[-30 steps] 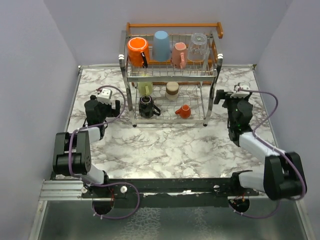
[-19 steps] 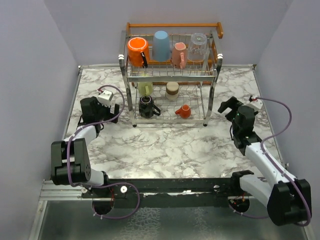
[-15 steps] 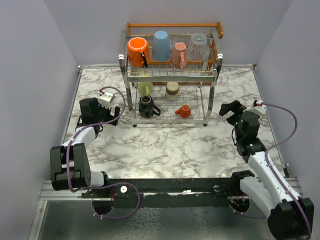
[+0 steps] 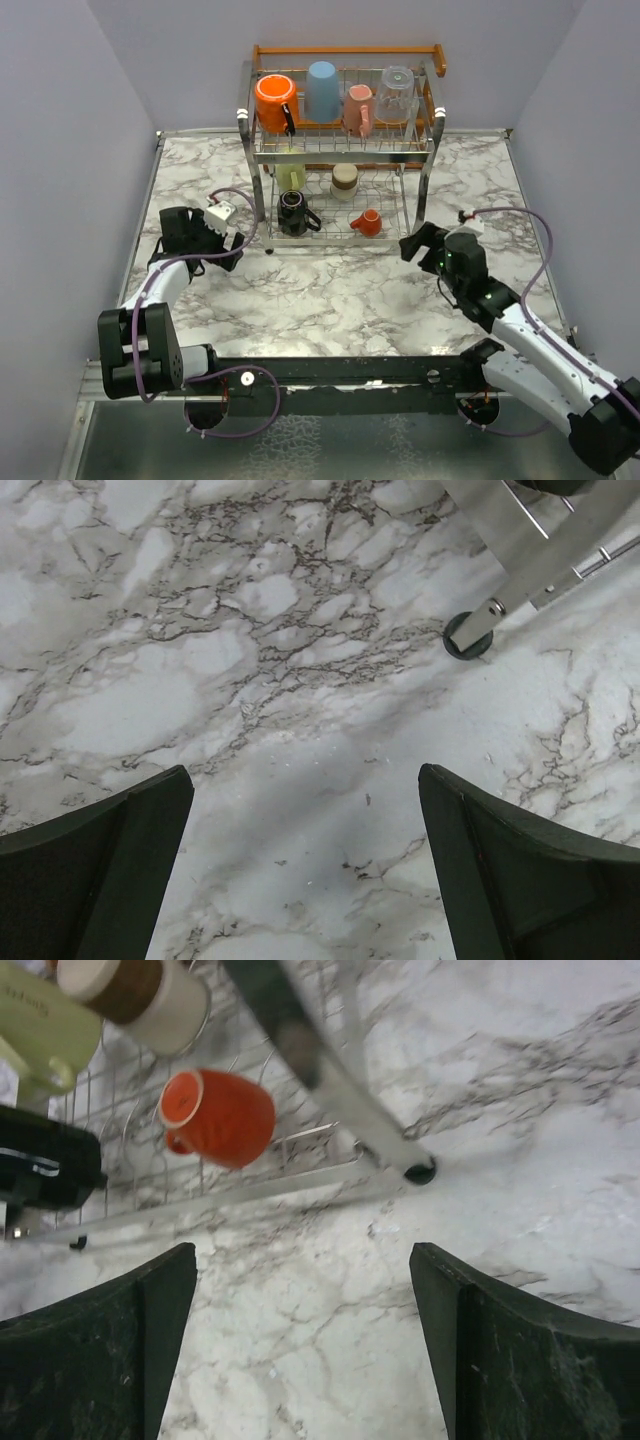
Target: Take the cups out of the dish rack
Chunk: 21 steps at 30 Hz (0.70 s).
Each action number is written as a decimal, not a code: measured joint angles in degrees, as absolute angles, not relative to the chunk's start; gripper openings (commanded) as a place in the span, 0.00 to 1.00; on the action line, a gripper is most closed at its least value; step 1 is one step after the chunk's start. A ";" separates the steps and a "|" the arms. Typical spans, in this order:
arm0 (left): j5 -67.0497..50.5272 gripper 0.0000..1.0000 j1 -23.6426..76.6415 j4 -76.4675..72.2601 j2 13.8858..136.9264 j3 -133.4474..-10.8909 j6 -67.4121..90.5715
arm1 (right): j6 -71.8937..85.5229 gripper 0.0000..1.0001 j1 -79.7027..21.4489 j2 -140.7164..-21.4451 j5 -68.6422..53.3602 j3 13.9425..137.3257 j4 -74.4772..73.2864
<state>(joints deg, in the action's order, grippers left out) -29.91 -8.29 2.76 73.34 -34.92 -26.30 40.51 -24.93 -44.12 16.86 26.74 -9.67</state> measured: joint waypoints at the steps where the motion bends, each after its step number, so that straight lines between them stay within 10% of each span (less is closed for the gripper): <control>1: -30.24 0.99 -8.29 3.49 73.03 -34.65 -26.79 | 41.17 0.84 -27.44 -45.39 17.50 27.46 -10.20; 21: -33.76 0.99 -8.29 10.44 65.28 -32.84 -32.62 | 45.82 0.82 -47.68 -88.68 41.43 59.55 -15.51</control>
